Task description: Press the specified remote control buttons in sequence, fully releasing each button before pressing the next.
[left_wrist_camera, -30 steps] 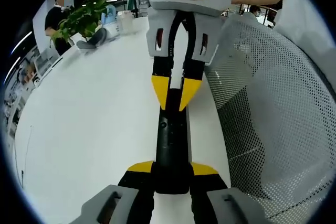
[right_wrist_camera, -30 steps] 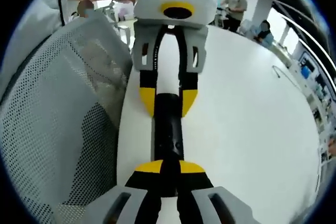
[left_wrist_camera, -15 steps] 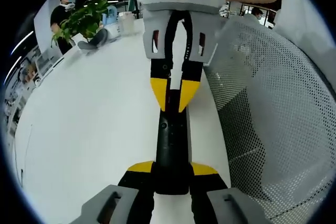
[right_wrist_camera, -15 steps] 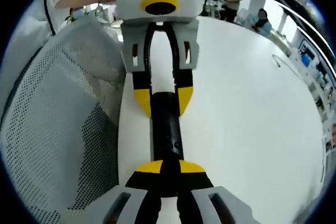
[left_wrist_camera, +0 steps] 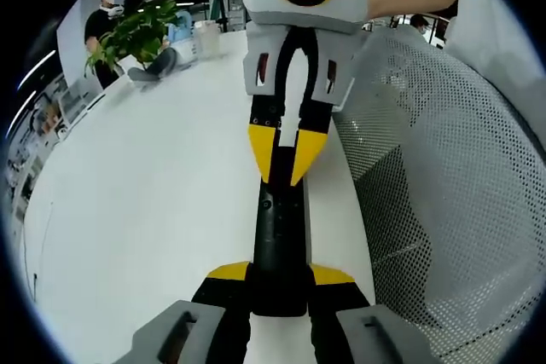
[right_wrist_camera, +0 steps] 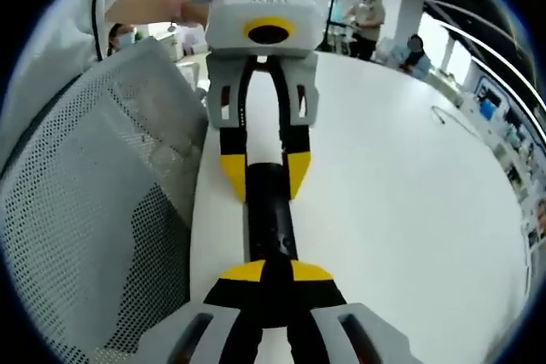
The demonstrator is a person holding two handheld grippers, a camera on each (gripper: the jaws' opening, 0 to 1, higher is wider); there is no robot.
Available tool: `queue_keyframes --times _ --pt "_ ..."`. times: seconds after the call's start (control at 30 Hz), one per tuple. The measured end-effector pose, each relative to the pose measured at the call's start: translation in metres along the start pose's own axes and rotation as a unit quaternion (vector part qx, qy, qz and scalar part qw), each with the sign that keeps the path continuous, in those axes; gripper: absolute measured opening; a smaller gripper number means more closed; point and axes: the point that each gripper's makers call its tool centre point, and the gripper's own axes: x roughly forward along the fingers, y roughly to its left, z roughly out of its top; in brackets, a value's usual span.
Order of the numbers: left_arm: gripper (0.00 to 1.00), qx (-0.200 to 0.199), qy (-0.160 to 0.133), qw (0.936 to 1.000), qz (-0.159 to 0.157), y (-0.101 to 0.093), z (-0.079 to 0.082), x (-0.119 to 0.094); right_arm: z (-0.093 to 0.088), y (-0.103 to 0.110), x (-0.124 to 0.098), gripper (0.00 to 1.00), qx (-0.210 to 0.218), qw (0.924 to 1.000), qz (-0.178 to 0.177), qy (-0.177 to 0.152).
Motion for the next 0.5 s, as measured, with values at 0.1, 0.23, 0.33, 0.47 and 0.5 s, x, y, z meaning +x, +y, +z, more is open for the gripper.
queue_keyframes --times 0.1,0.23,0.33,0.47,0.5 --pt "0.24 0.0 0.0 1.0 0.0 0.0001 0.0 -0.0001 0.0036 0.0 0.0021 0.05 -0.012 0.9999 0.005 0.01" --pt "0.24 -0.001 -0.001 1.0 0.0 0.0004 0.0001 -0.0002 0.002 0.0009 0.0015 0.04 -0.034 0.999 0.011 0.025" --pt "0.24 -0.003 -0.004 1.0 0.0 0.0004 0.0 -0.0003 0.0014 0.0004 0.0009 0.04 -0.034 0.999 0.013 0.023" --pt "0.24 -0.006 -0.009 0.9999 -0.005 0.0006 -0.0002 -0.0006 0.0014 0.0005 0.001 0.04 -0.02 0.9994 0.017 0.02" --pt "0.24 -0.006 -0.009 0.9999 -0.006 0.0005 -0.0002 -0.0005 0.0005 0.0009 0.0006 0.04 -0.023 0.9993 0.017 0.023"
